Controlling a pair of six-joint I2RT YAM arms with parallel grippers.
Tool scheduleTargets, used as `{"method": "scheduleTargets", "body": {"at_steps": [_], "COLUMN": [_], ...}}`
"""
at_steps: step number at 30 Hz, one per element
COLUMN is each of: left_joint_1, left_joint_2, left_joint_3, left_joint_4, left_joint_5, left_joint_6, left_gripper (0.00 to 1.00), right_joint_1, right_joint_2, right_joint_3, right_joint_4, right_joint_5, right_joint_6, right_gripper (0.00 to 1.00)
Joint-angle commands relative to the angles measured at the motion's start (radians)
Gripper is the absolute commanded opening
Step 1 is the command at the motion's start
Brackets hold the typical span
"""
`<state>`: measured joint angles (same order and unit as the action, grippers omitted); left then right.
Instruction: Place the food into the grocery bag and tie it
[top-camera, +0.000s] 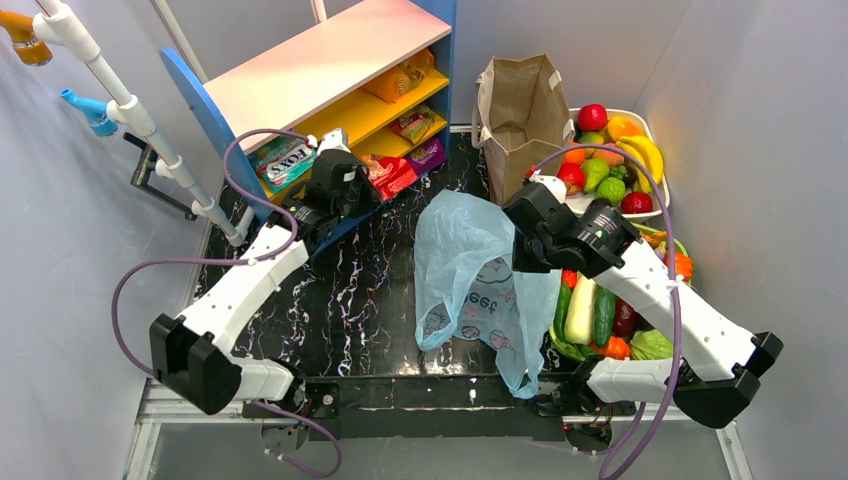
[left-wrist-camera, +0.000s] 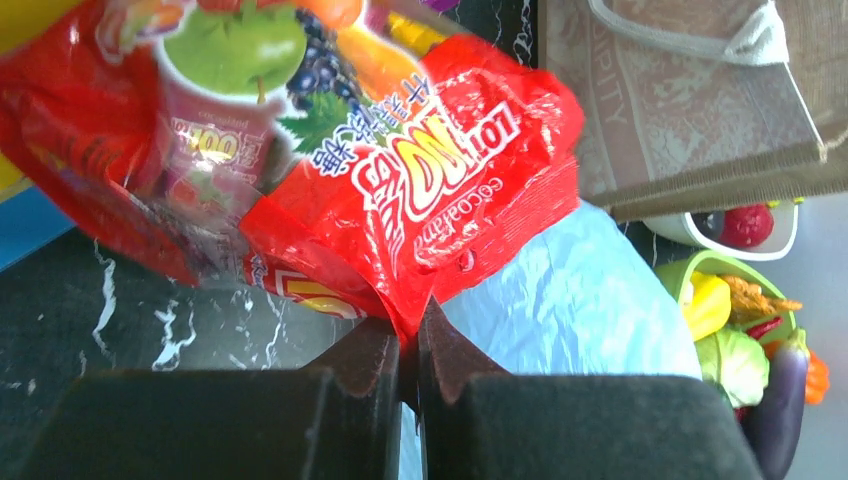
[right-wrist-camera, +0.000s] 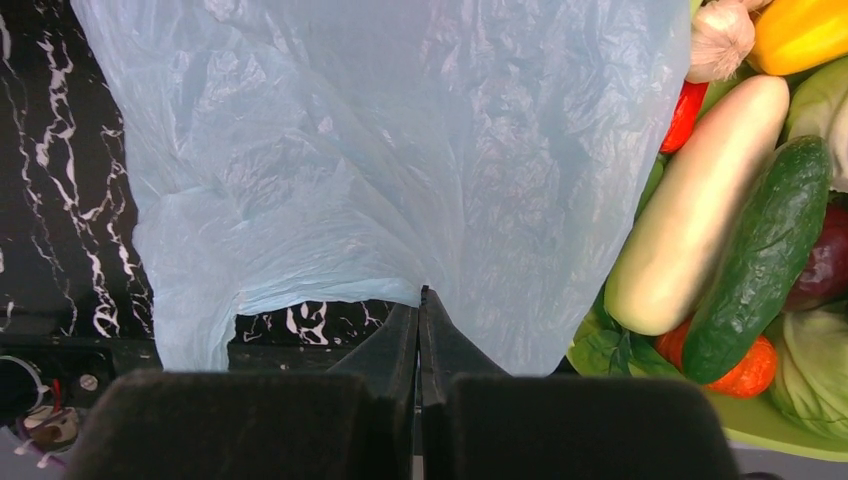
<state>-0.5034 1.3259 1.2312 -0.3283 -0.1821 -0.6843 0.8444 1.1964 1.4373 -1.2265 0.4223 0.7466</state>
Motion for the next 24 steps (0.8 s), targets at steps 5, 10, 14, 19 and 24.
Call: {"method": "scheduleTargets", "body": {"at_steps": [5,10,14,19,24], "left_joint_1": [0.000,-0.001,0.000,0.000,0.000], "left_joint_2": [-0.164,-0.189,-0.224,-0.258,-0.275], "left_joint_3": [0.088,0.153,0.184,0.232,0.252], "left_joint_4": [-0.178,-0.263,-0.303,-0.339,-0.341], "left_joint_5": [0.095,0.197,0.249,0.313,0.458], "left_joint_6": [0.072,0.079,0.080,0.095,0.123], "left_gripper": [0.00,0.00,0.00,0.00,0.00], "right_joint_1": [-0.003,-0.004,-0.004,-0.004,-0.003], "right_joint_2": [0.091,0.138,0.161,0.209,0.288], "right_joint_3": [0.141,0.194,0.234,0.302,0.397], "right_joint_4": [-0.041,-0.070,-0.084,-0.137,-0.165], "right_joint_5": [-0.011,-0.017,-0.011,0.042,0.067], "right_joint_6": [0.073,0.102,0.111,0.137,0.139], "right_gripper": [0.01,0.01,0.01,0.01,0.01]}}
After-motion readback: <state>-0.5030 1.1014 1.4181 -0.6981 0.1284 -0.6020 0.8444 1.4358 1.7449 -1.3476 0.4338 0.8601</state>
